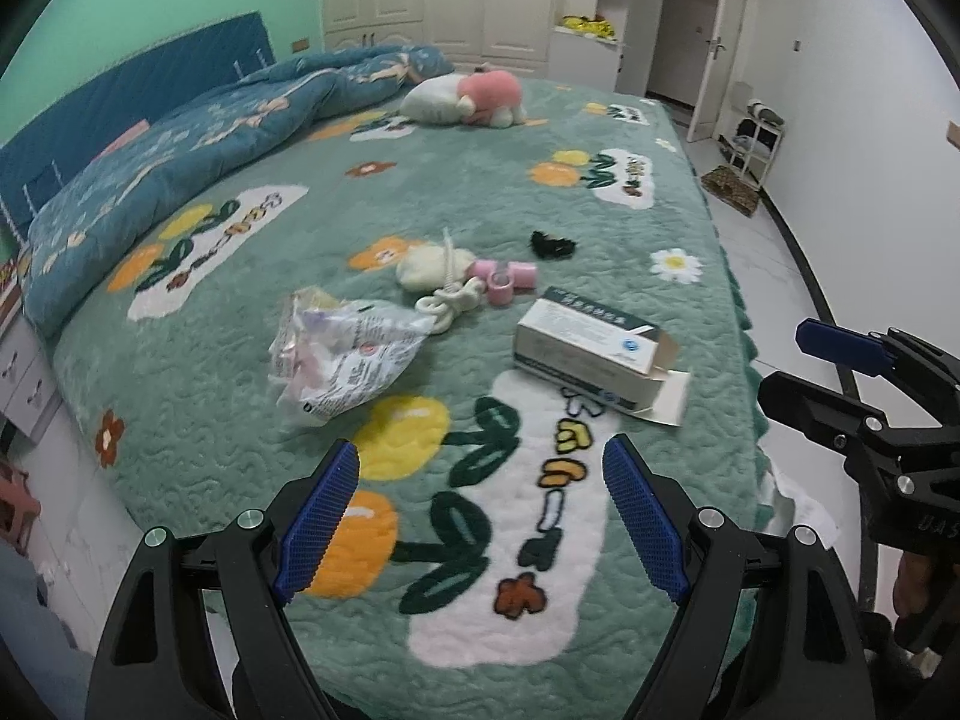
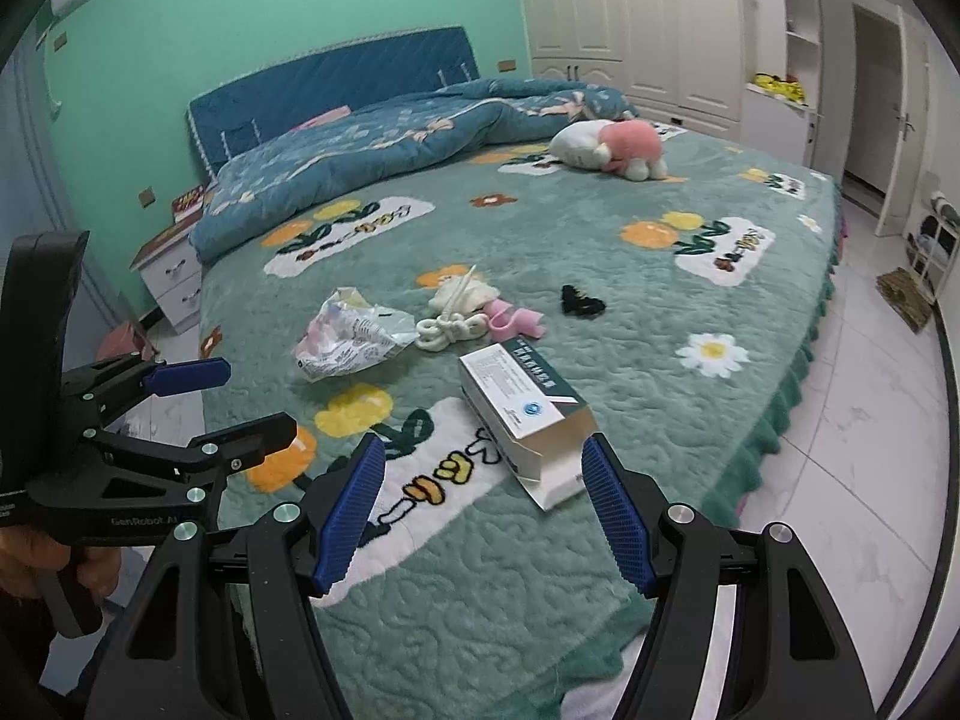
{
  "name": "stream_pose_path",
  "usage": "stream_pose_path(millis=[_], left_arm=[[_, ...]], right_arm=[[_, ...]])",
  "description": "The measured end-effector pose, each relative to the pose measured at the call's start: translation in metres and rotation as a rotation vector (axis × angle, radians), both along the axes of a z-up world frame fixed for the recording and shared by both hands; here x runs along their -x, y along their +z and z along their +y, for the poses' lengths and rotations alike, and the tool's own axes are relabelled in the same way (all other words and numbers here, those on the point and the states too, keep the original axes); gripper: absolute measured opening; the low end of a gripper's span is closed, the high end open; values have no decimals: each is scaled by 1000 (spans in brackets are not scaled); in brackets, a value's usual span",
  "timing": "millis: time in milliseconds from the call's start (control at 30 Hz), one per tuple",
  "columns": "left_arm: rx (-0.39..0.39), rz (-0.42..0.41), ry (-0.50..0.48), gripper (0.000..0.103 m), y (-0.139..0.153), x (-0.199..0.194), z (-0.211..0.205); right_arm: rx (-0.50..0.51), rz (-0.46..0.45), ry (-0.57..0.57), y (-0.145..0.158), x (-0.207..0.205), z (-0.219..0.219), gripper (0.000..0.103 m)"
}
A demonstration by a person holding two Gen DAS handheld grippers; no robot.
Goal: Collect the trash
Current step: 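Grasp the white-and-blue medicine box with the right tool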
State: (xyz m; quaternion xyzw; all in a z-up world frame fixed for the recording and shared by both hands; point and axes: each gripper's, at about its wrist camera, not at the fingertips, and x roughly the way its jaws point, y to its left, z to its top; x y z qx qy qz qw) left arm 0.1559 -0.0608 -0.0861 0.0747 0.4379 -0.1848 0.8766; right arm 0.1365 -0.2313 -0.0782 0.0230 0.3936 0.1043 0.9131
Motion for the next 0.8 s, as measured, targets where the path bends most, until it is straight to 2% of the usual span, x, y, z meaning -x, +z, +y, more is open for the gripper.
stream_pose_path(millis=[567,667,800], left_arm=[[-13,111,49,83,-35,-50,-3],[-16,124,56,83,-39,-58,-3],[-31,140,55,83,-46,-67,-3]], right_arm=[[153,106,214,-51,-92,12,68],[191,131,250,-66,-108,11,76],[213,170,293,-84,-123,12,76]])
